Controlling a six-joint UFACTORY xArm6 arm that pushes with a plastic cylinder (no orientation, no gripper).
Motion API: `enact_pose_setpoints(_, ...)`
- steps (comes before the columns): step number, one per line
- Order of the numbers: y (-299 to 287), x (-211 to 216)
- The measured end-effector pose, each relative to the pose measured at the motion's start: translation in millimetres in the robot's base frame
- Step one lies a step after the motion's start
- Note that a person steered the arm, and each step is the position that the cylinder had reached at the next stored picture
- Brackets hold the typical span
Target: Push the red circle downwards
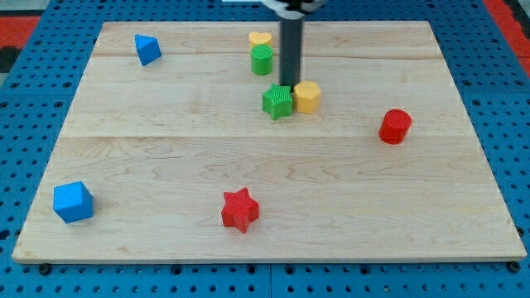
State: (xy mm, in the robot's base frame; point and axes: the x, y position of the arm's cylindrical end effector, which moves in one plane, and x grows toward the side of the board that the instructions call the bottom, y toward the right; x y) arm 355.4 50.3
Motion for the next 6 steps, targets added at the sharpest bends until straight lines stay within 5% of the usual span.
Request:
enact_pose_setpoints(3,105.8,10.8)
enact_pose_setpoints(6,133.4,121.1)
